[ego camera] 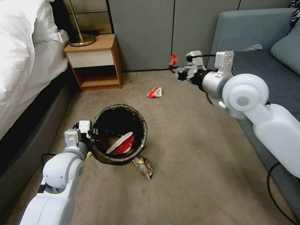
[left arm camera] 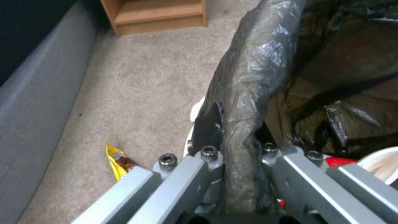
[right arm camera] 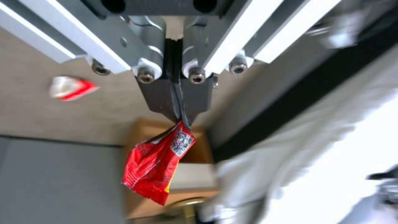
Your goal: Pick up the trash bin, then pick up the garbage from the floor and place it into the trash bin.
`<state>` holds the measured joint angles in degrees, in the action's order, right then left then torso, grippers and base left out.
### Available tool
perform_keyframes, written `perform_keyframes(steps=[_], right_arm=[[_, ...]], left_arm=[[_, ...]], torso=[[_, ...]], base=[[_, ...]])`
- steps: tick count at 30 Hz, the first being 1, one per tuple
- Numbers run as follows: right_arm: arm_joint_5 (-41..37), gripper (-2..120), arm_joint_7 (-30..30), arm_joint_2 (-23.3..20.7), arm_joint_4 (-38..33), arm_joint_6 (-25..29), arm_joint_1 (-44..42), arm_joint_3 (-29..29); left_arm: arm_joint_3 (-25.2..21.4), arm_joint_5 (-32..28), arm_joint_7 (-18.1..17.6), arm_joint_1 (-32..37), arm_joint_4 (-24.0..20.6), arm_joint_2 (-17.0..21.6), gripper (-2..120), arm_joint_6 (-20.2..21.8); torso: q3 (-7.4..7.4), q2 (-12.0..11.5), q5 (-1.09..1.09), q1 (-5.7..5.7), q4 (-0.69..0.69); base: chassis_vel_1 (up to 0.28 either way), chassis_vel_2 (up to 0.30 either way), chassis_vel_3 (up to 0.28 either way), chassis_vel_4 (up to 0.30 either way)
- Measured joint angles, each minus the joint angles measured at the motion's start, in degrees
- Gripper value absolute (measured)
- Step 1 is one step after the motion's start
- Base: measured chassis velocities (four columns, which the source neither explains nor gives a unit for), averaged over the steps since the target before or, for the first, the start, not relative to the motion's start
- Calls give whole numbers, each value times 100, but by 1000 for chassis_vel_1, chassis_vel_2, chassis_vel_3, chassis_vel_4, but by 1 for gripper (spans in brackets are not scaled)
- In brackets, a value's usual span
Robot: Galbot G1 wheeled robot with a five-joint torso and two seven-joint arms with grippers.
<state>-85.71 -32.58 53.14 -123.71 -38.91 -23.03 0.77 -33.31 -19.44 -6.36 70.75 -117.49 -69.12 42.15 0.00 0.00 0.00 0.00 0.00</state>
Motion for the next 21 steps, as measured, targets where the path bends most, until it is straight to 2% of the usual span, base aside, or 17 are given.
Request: perform_keyframes(steps=[10, 21], right_arm=[[-1245, 0, -536, 512, -395, 41, 341, 640], [-1152, 0, -805, 701, -233, -134, 41, 1305]], left_arm=[[-55, -6, 12, -41, 49, 36, 0, 0], [-57, -26, 17, -105, 67, 32, 0, 0]], torso=[[0, 0, -1, 0, 1], [0, 0, 0, 0, -1]], base=[[0, 0, 0, 0], [0, 0, 0, 0]])
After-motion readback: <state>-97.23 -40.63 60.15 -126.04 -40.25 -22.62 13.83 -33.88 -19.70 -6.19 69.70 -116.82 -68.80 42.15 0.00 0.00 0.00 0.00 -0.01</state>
